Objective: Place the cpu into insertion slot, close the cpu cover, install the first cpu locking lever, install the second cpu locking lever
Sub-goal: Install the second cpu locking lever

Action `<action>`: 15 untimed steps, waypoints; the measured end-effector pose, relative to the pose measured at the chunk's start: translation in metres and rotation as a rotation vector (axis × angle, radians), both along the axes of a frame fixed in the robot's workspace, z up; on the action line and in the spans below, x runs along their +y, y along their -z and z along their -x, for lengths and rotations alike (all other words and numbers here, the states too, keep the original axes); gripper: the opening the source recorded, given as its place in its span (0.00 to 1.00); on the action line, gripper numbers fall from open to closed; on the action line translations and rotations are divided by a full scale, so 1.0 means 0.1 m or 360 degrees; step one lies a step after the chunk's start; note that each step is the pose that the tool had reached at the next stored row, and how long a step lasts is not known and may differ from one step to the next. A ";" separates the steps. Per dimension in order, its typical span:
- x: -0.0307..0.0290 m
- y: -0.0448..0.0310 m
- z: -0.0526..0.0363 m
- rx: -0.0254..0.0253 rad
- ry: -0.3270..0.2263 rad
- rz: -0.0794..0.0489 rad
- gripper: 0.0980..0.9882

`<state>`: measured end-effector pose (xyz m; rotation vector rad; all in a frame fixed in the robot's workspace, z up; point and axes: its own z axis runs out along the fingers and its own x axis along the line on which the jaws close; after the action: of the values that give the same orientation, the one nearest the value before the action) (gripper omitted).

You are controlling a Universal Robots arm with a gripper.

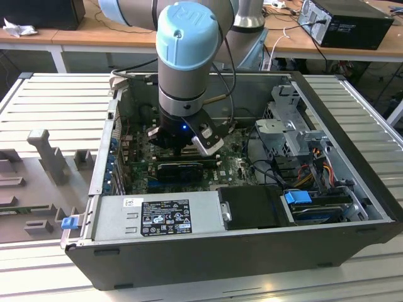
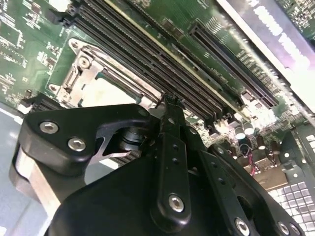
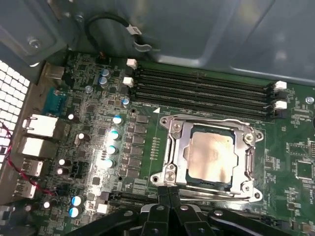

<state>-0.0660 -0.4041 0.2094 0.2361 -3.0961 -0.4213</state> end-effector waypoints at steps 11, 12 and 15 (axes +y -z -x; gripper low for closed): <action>-0.081 0.102 0.052 0.00000 -0.0002 -0.0129 0.01; -0.081 0.122 0.053 -0.00001 -0.0002 -0.0139 0.01; -0.082 0.135 0.052 0.00001 -0.0002 -0.0156 0.01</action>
<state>-0.0712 -0.4123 0.1959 0.2391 -3.0785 -0.5742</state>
